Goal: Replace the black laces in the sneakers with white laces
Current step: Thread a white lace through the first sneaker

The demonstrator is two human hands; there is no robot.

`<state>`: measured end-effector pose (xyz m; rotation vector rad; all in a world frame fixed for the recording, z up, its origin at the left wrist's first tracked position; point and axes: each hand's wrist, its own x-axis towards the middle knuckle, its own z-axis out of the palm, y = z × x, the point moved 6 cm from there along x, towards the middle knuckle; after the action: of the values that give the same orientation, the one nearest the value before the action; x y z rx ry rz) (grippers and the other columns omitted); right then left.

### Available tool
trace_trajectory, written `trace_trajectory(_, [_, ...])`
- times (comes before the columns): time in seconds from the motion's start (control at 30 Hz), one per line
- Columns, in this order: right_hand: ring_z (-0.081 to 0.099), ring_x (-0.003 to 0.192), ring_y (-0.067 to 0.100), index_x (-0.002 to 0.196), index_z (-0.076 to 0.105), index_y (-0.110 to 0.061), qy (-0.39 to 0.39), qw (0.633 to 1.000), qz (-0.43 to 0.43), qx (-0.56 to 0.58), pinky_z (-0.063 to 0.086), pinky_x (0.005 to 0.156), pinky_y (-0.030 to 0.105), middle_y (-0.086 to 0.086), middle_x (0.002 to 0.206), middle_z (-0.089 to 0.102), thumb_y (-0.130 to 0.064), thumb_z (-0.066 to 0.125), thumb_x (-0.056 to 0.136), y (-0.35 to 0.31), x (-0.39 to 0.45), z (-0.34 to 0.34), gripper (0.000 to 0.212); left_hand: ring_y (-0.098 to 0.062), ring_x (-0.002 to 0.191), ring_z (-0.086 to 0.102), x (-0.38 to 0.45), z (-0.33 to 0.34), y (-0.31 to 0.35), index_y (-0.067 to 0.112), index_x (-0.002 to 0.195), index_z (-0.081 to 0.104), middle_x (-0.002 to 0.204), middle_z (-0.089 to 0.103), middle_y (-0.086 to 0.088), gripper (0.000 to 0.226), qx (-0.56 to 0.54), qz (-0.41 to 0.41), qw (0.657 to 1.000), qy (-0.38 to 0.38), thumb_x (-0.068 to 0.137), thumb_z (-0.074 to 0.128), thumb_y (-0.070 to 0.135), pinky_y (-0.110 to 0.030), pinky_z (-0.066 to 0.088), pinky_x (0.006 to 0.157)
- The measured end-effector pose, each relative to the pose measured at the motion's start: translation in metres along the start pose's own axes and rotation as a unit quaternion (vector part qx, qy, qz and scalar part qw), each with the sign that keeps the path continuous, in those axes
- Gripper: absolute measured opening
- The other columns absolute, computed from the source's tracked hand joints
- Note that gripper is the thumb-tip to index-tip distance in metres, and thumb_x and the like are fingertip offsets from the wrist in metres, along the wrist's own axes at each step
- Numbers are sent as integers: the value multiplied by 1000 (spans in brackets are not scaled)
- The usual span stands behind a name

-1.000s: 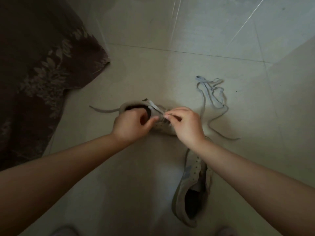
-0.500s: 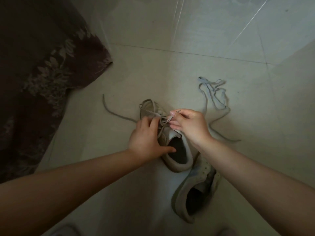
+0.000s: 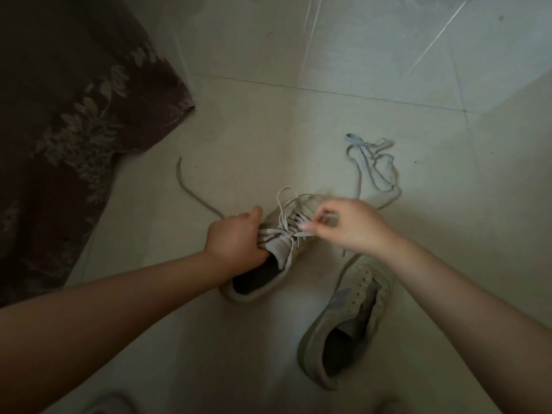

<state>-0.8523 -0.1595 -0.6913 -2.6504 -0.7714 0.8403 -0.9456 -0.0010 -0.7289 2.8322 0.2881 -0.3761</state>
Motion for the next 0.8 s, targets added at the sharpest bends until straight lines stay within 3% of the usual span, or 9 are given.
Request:
trace_trajectory(0.1, [57, 77, 11, 78, 61, -28, -36, 998, -31, -49, 42, 64, 26, -13, 73, 59, -54, 56, 85, -9, -6, 16, 28, -28, 94, 61, 6, -2, 15, 15, 111, 43, 109, 61, -3, 34, 105, 75, 992, -6, 89, 46, 40, -29, 34, 62])
trace_trajectory(0.23, [48, 59, 8, 75, 61, -23, -25, 972, -8, 232, 38, 57, 23, -11, 62, 52, -33, 55, 93, 9, -12, -7, 21, -28, 96, 64, 11, -5, 16, 14, 114, 47, 110, 65, -5, 28, 149, 66, 986, -24, 92, 42, 31, -29, 38, 66])
trace_trajectory(0.33, [47, 58, 11, 63, 46, -19, 109, 761, 86, 633, 35, 63, 25, -5, 59, 51, -22, 44, 96, 54, -10, -31, 34, -31, 98, 64, 16, -14, 1, 13, 113, 49, 109, 66, -8, 30, 143, 24, 989, -14, 91, 44, 33, -29, 41, 71])
trace_trajectory(0.4, [62, 73, 12, 63, 41, -19, 108, 632, 109, 760, 44, 78, 27, 1, 69, 62, -20, 37, 99, 56, -9, -30, 36, -31, 96, 64, 18, -16, -5, 11, 110, 49, 107, 67, -9, 31, 156, 15, 988, -4, 91, 45, 35, -29, 39, 68])
trace_trajectory(0.5, [60, 60, 17, 59, 41, -16, 56, 563, 94, 819, 53, 78, 34, 4, 55, 53, -21, 35, 99, 21, -5, -17, 41, -31, 95, 65, 18, -15, -2, 11, 108, 48, 104, 67, -9, 35, 154, 20, 988, -5, 90, 45, 42, -29, 33, 64])
trace_trajectory(0.53, [50, 50, 15, 62, 39, -15, 44, 606, 102, 788, 53, 66, 34, 1, 50, 44, -22, 38, 99, 8, -3, -12, 38, -31, 95, 64, 18, -15, 0, 12, 107, 48, 104, 67, -9, 39, 151, 21, 988, -8, 89, 45, 46, -29, 32, 64])
trace_trajectory(0.63, [42, 50, 11, 80, 44, -17, 40, 920, 76, 382, 34, 53, 28, -4, 61, 44, -41, 53, 93, -11, 6, -2, 29, -31, 96, 64, 18, -17, 2, 13, 108, 49, 103, 66, -9, 48, 146, 25, 989, -6, 88, 44, 56, -29, 33, 65])
trace_trajectory(0.67, [47, 60, 12, 88, 45, -16, 37, 970, 56, 235, 34, 56, 28, -4, 70, 48, -46, 55, 90, -16, 9, 3, 31, -31, 96, 64, 18, -18, 3, 13, 108, 49, 104, 66, -9, 48, 149, 26, 988, -3, 88, 43, 56, -29, 34, 65])
trace_trajectory(0.8, [59, 108, 27, 110, 39, -9, 28, 999, 42, 11, 48, 85, 35, 9, 116, 60, -51, 56, 87, -23, 10, 16, 51, -30, 95, 64, 17, -18, 5, 12, 108, 50, 104, 66, -9, 45, 163, 32, 986, -6, 90, 42, 52, -28, 33, 65])
